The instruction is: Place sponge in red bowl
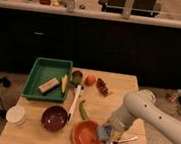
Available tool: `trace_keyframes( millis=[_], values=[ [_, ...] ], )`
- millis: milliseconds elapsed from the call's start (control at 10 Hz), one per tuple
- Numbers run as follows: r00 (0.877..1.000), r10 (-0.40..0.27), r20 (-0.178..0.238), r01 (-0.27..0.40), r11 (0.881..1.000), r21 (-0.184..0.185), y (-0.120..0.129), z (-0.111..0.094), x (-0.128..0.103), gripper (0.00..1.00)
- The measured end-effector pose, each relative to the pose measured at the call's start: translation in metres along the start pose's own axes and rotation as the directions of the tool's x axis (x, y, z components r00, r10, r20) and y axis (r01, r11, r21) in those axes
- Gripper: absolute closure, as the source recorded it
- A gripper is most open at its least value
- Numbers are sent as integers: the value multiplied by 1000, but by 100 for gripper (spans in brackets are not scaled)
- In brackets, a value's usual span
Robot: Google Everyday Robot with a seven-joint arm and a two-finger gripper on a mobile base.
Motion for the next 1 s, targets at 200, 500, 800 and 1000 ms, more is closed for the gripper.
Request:
trace_keyframes(
  millis=[200,500,800,1000],
  values=[
    [1000,-15,-5,15,1000,2,1,0,-3,98],
    [997,-79,-12,79,997,-5,-4,6,-22,98],
    [987,-162,0,161,987,-25,-11,16,-49,98],
    [971,-240,8,240,970,-36,-10,21,-57,98]
  ],
)
